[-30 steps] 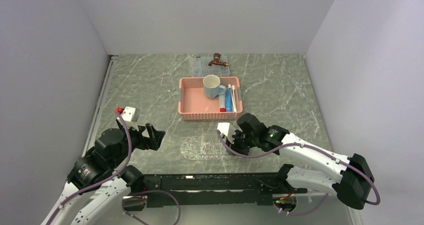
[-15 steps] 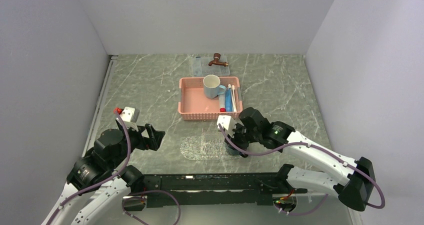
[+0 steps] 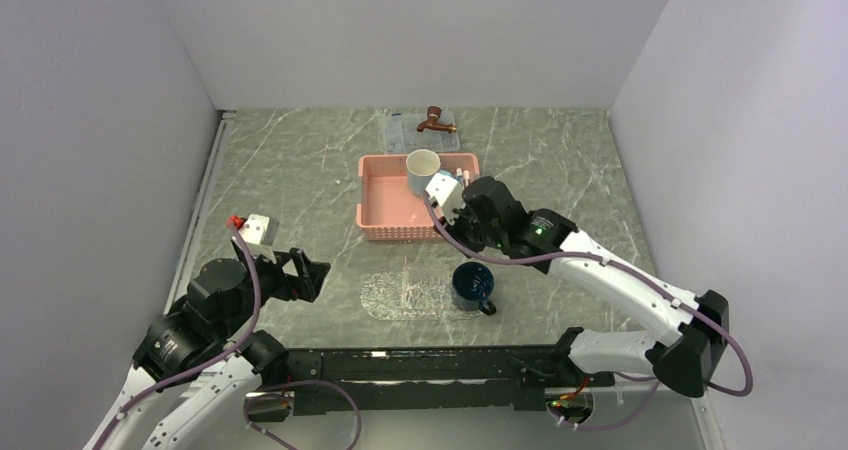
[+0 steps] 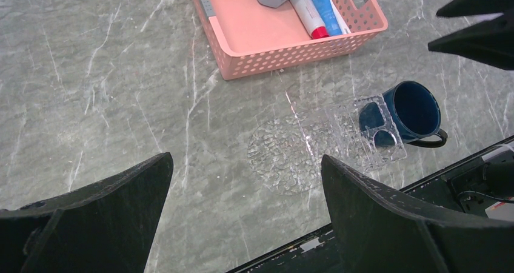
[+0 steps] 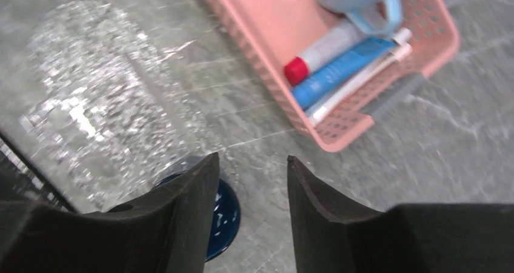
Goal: Prepare toiletry sets of a toothbrush and toothpaste on the tray
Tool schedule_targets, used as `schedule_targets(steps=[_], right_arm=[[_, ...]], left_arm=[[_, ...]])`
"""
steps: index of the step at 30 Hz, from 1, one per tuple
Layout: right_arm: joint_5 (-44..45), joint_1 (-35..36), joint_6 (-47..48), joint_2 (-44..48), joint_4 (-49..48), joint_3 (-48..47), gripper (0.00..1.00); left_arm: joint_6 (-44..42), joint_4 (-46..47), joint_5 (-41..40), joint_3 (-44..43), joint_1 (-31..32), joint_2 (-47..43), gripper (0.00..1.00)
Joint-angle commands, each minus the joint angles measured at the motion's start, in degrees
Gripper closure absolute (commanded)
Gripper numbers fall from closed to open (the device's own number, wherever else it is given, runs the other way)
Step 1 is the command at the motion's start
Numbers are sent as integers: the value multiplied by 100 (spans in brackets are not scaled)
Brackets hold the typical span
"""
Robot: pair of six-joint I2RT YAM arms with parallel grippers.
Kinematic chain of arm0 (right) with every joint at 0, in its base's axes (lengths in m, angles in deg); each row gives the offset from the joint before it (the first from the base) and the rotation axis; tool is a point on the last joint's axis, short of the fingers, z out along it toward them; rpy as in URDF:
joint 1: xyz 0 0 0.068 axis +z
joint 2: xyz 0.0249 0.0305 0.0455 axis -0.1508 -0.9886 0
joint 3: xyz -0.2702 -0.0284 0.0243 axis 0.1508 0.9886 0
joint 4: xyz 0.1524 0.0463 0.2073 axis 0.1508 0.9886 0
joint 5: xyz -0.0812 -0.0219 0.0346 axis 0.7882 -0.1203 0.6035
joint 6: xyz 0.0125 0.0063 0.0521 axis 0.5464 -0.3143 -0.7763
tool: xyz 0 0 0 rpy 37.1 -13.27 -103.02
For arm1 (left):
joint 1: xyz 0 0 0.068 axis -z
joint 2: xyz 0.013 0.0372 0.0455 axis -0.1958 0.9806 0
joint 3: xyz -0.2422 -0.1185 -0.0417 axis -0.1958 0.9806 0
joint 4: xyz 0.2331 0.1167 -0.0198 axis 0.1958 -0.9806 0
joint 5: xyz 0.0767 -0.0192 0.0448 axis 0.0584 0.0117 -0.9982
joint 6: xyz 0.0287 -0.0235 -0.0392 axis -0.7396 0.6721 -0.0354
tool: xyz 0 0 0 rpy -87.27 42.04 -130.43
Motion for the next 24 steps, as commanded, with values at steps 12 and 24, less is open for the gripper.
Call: schedule_targets(steps=[12, 24], right_arm=[[3083, -431, -2348, -564, -719, -911, 42], [3773, -442, -4189, -115, 446, -700, 34]], left_arm=[[18, 290, 241, -694, -30, 1355, 1], [656, 463, 369, -1917, -28, 3303, 1]])
